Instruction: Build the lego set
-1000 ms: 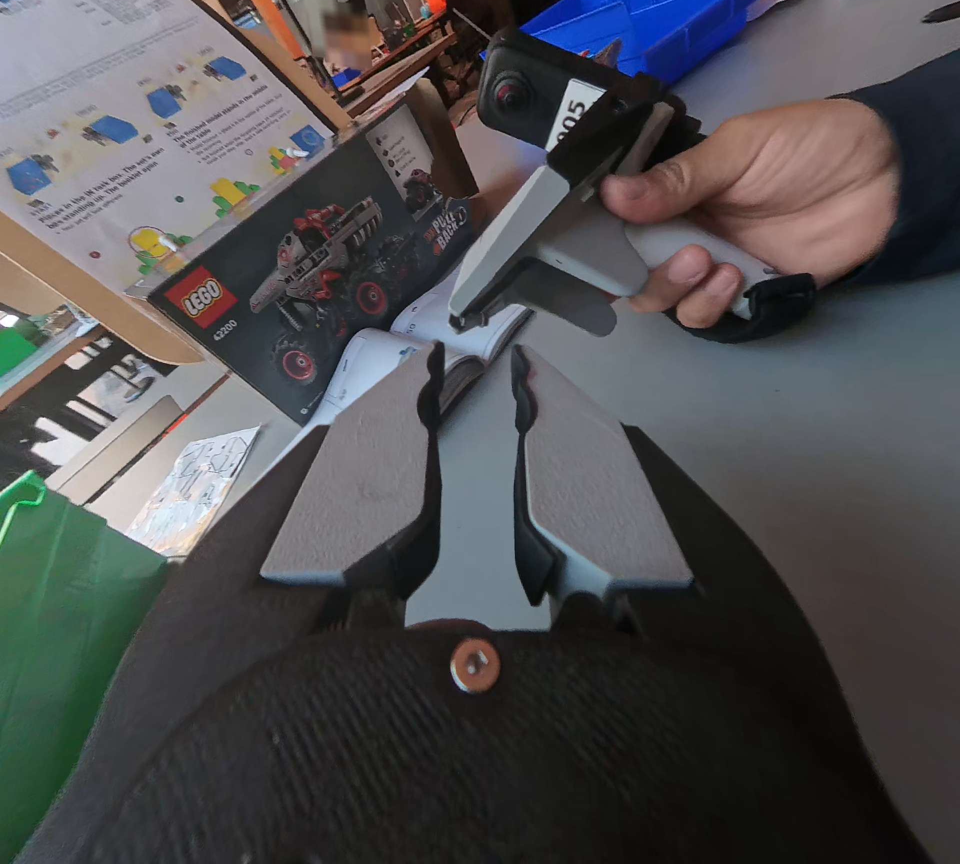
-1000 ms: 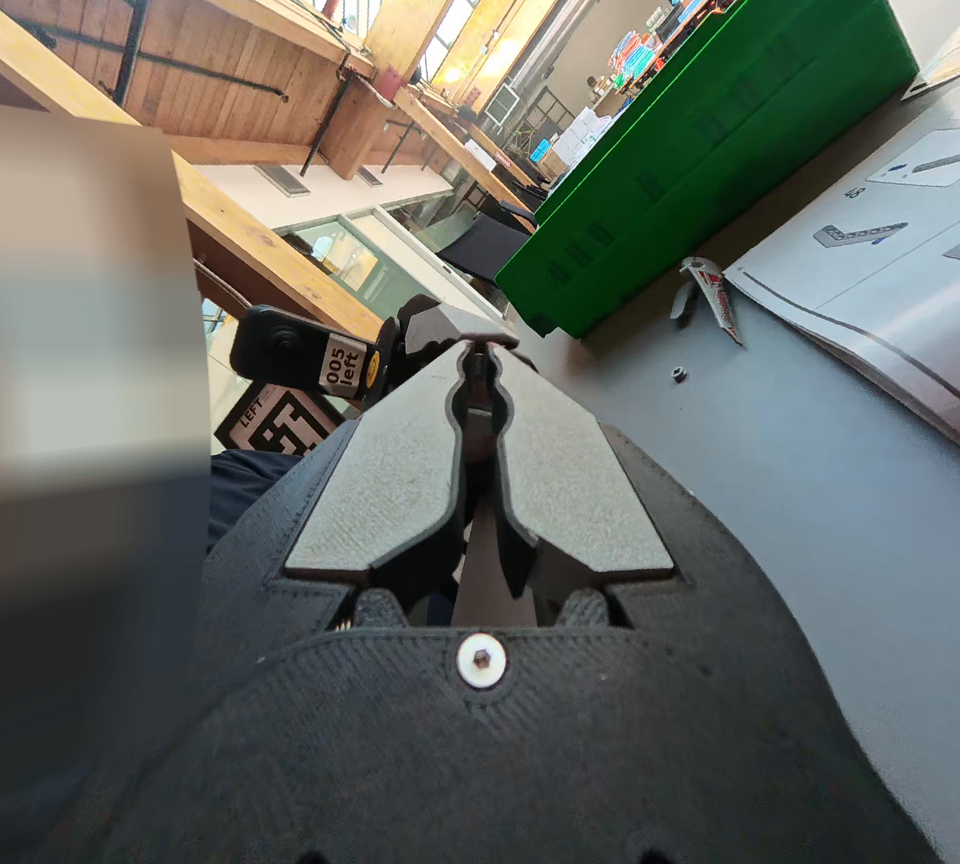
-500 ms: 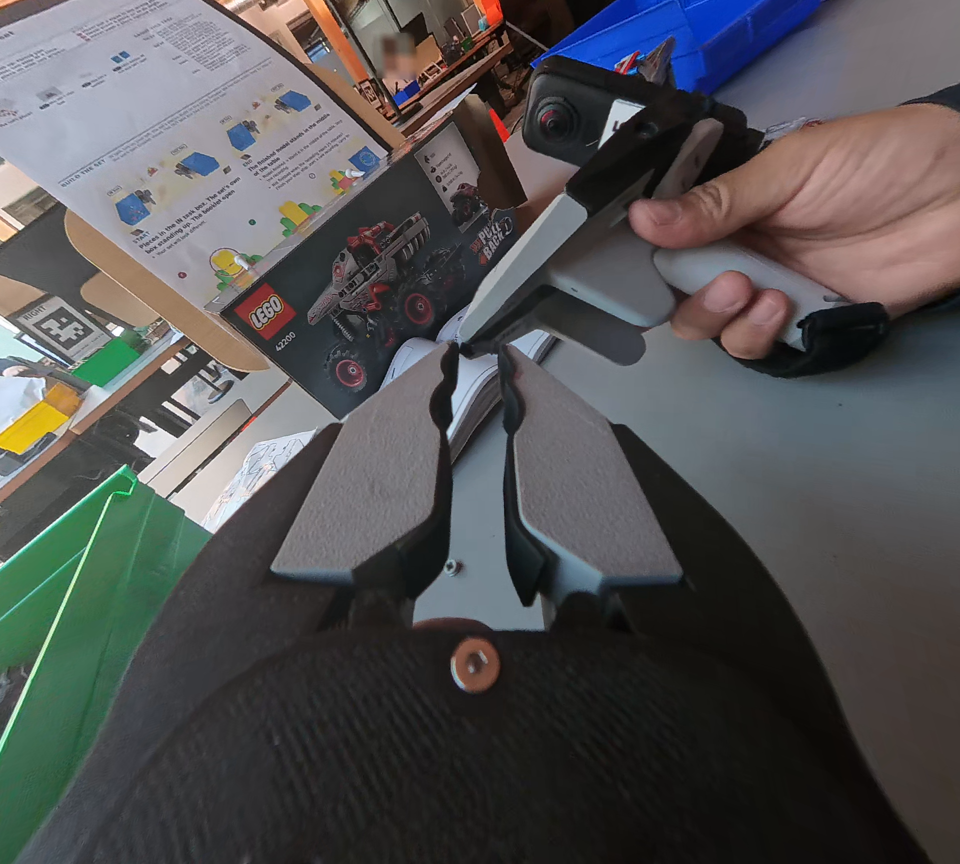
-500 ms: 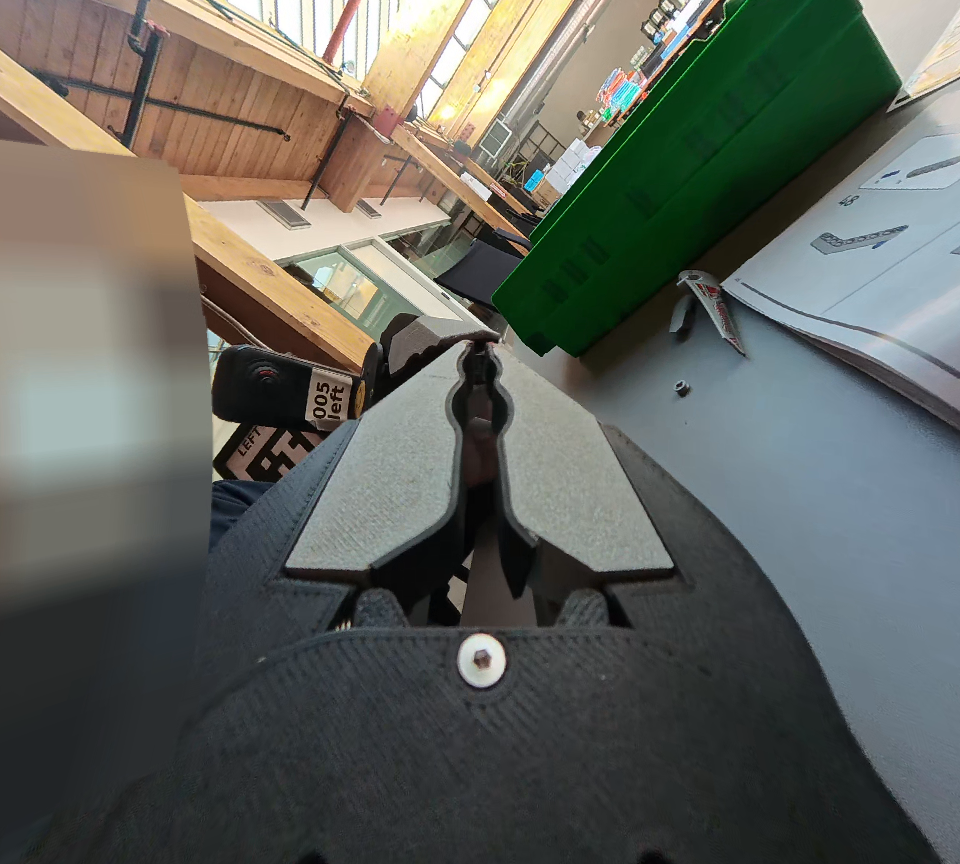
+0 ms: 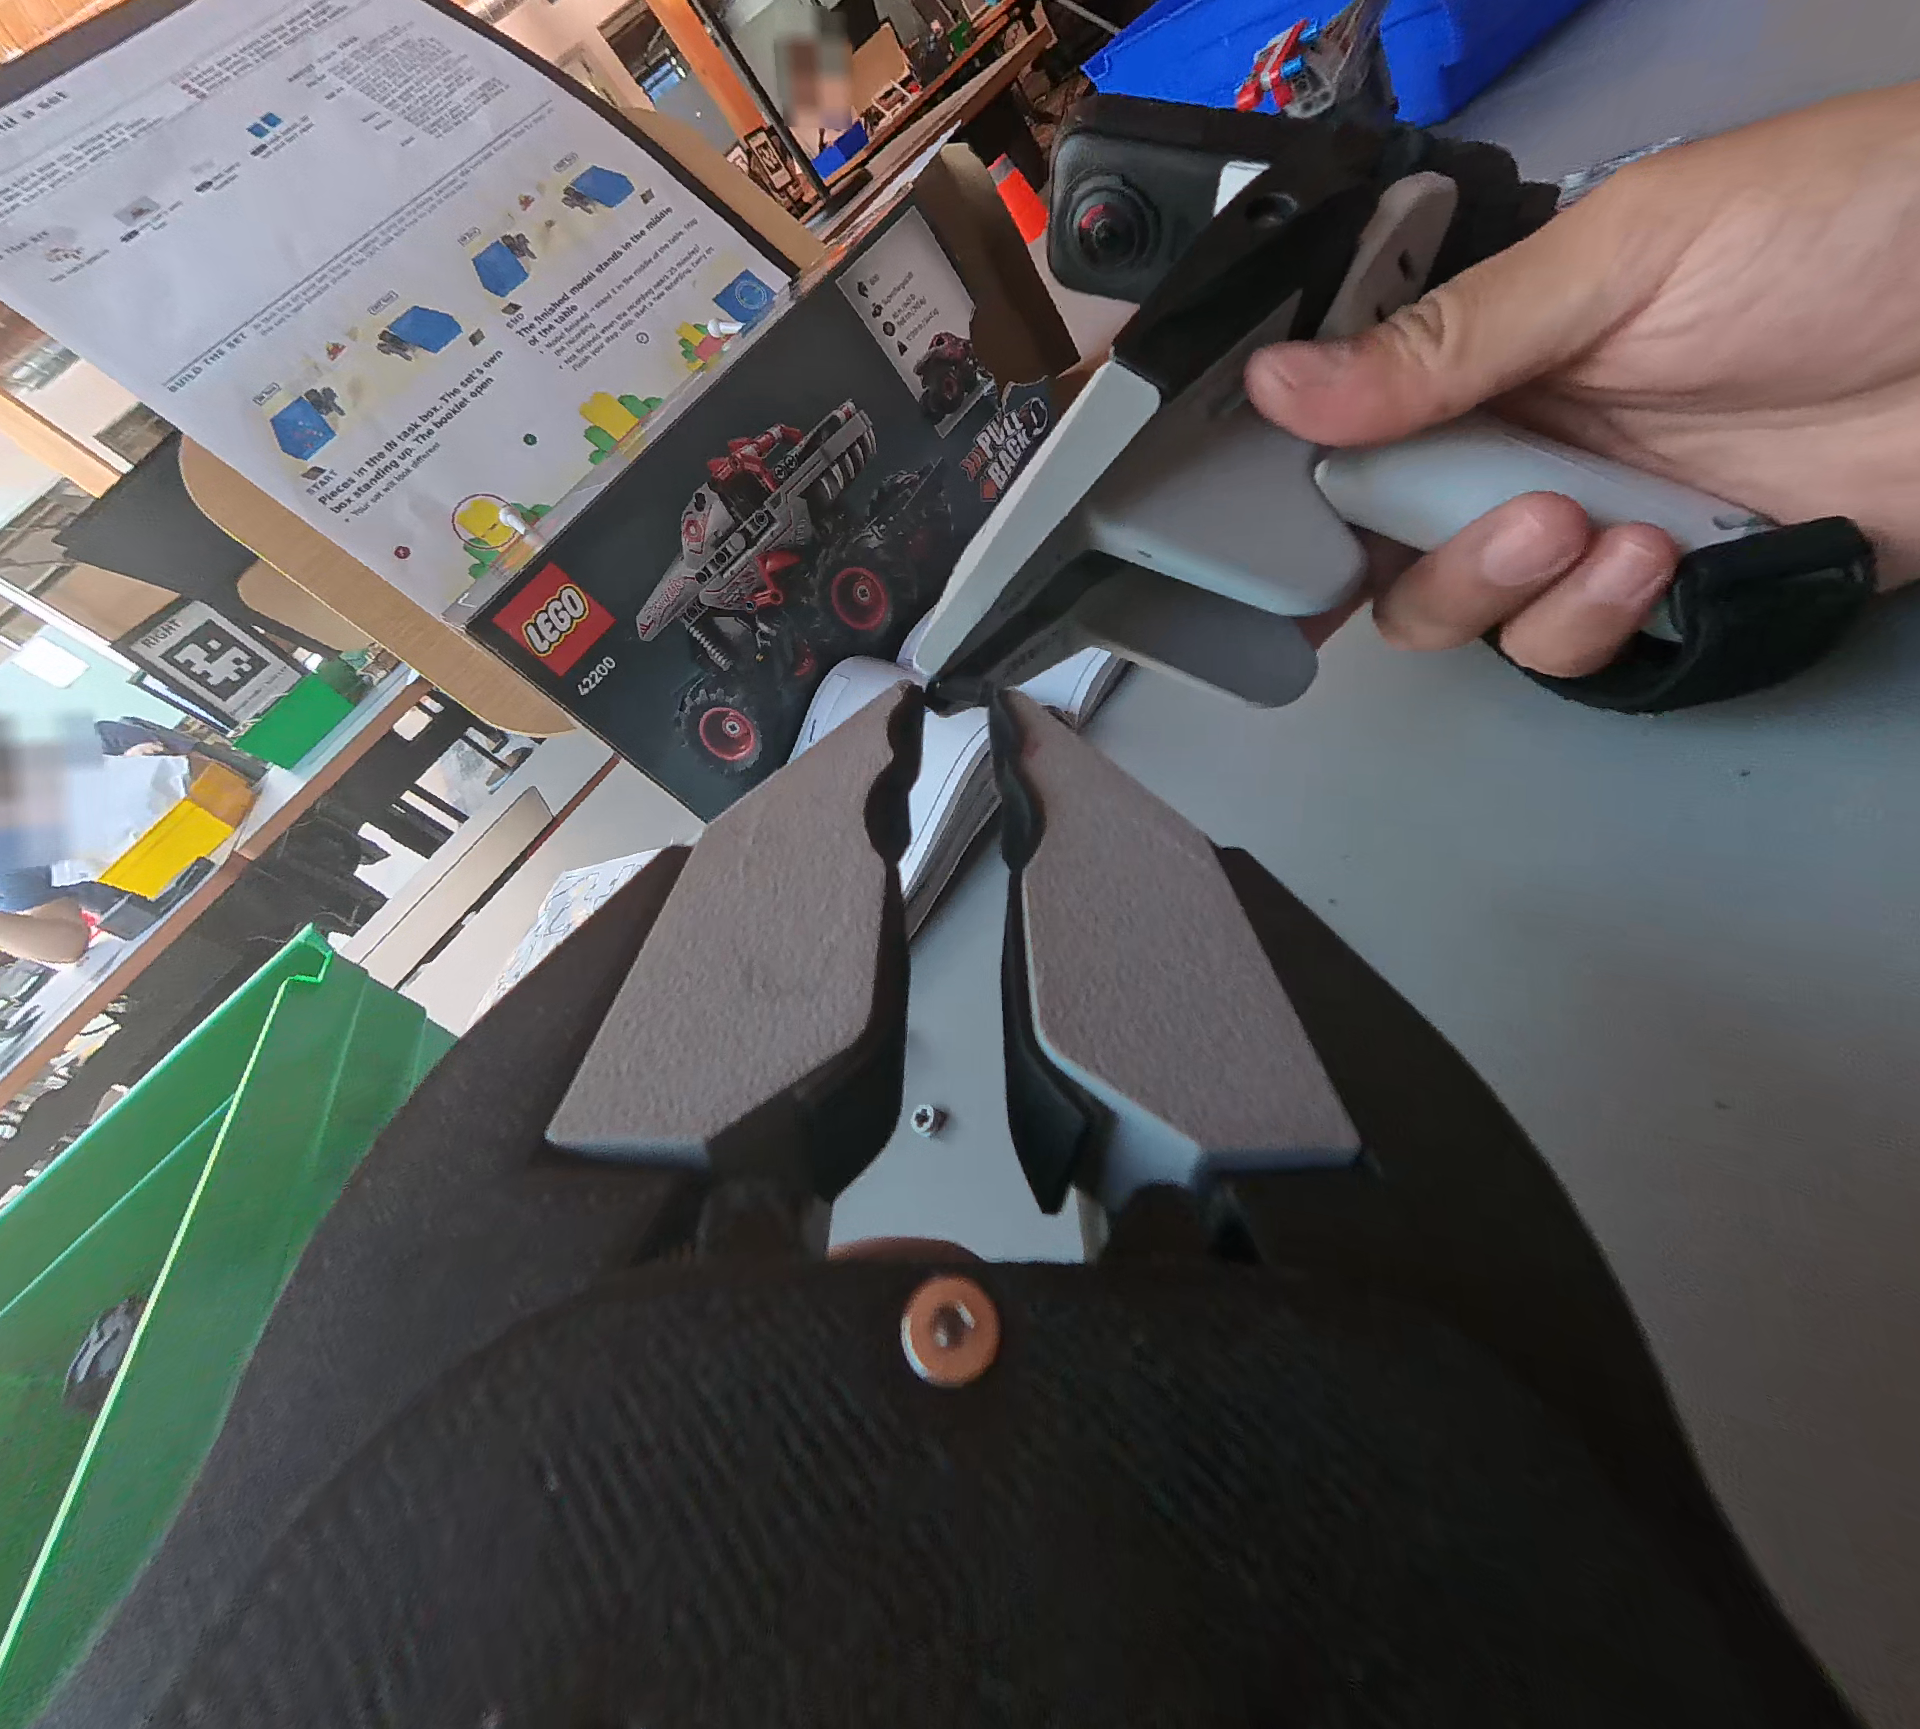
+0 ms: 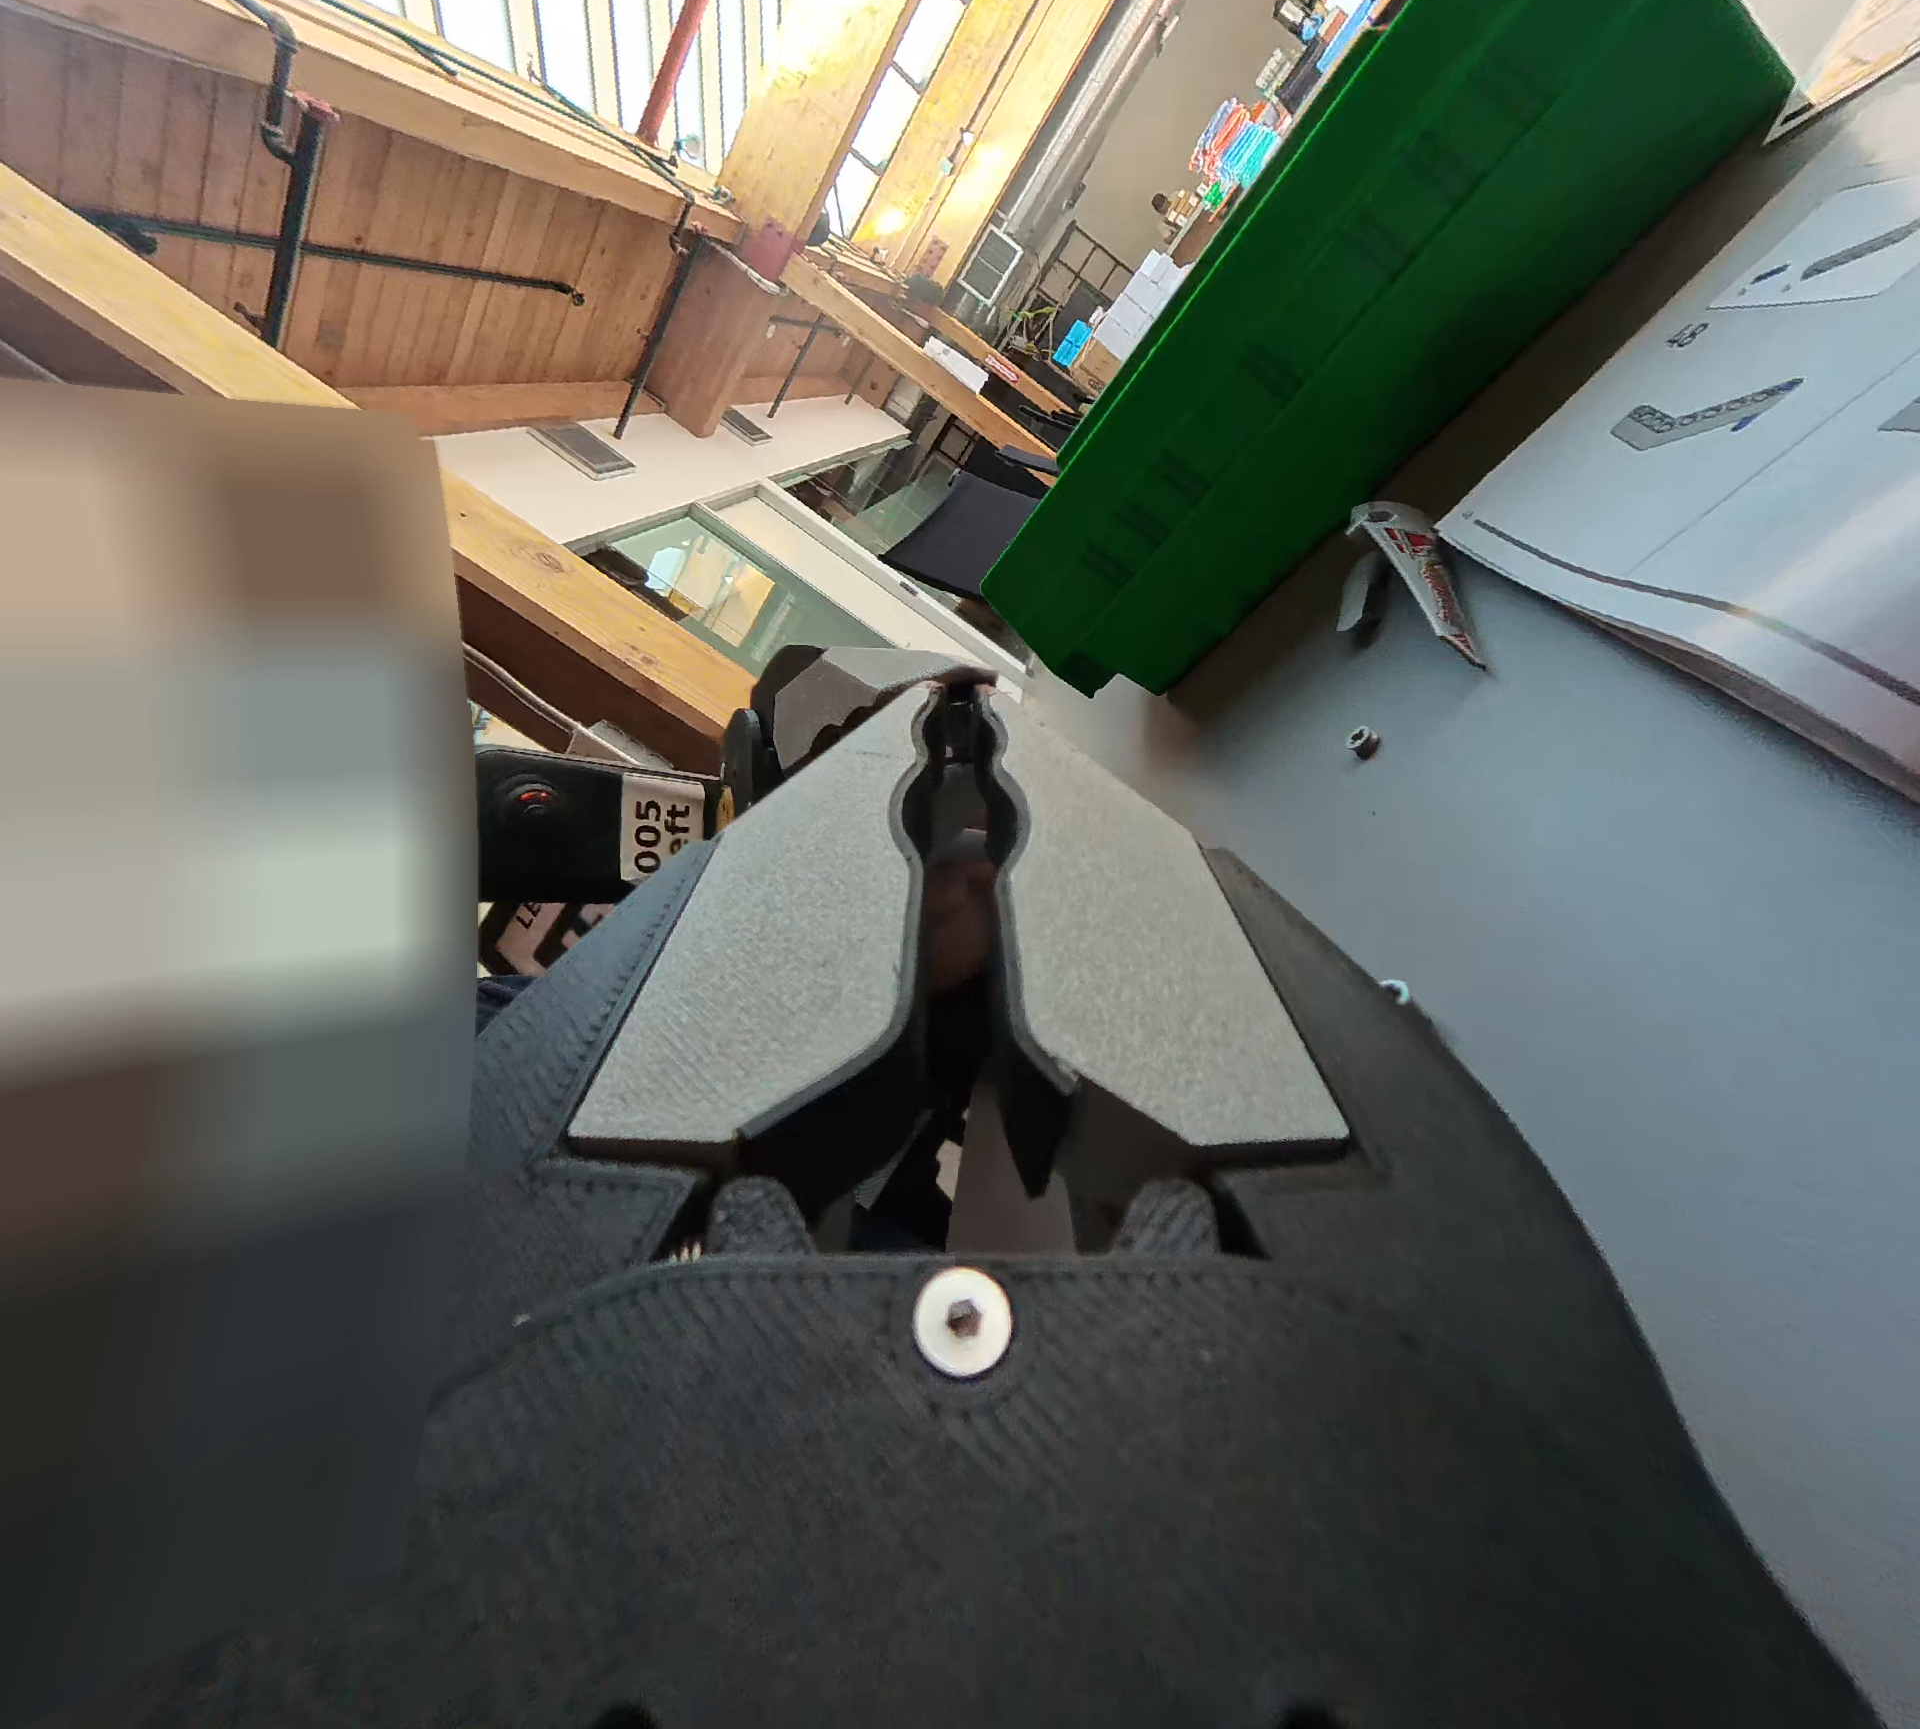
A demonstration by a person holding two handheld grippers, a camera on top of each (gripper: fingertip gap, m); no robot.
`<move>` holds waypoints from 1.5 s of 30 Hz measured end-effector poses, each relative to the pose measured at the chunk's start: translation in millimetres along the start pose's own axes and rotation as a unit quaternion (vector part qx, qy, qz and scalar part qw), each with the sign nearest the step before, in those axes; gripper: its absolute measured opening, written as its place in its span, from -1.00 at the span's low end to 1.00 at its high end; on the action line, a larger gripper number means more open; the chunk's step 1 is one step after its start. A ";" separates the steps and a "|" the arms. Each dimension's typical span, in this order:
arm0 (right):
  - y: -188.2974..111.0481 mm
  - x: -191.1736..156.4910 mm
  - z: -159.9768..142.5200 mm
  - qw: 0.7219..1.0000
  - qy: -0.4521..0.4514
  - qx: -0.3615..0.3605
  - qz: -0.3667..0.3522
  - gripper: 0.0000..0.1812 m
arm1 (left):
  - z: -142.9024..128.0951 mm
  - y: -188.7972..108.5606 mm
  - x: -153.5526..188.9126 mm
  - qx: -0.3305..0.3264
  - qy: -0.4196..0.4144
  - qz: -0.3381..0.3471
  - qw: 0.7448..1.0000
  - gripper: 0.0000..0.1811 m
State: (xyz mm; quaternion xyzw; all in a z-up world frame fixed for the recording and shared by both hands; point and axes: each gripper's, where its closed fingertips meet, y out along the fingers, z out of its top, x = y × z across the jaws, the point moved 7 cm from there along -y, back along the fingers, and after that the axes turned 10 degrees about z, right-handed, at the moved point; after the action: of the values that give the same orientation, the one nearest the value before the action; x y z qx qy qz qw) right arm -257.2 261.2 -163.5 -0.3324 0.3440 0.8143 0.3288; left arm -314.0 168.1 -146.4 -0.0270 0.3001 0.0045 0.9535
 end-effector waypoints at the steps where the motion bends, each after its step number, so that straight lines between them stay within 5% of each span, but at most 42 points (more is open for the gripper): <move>1: 0.3 -0.8 -0.1 1.000 -0.007 -0.005 -0.005 -0.98 | -0.1 -0.2 -0.6 0.000 0.001 0.004 1.000 -0.93; 13: 5.0 -7.6 -0.6 0.996 -0.069 -0.040 -0.033 -0.87 | -2.3 -1.9 -3.0 -0.003 -0.015 -0.003 1.000 -0.93; 28: 2.6 -6.6 -1.2 0.996 -0.061 -0.055 -0.040 -1.00 | -1.7 -3.9 -1.9 0.003 -0.011 -0.004 1.000 -0.93; 36: -8.8 -6.5 3.8 0.972 -0.108 -0.176 -0.108 -0.99 | -7.7 -3.9 6.5 0.002 -0.049 -0.083 0.995 -0.86; 45: -22.6 -2.2 -6.4 0.953 -0.084 -0.258 -0.133 -0.99 | -12.5 -3.8 27.2 -0.012 0.027 -0.135 0.990 -0.89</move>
State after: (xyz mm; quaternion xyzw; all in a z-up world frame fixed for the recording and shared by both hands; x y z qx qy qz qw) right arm -236.7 267.9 -173.0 -0.3793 0.0463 0.8492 0.3644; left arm -298.8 163.4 -172.0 -0.0790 0.3192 -0.1211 0.9366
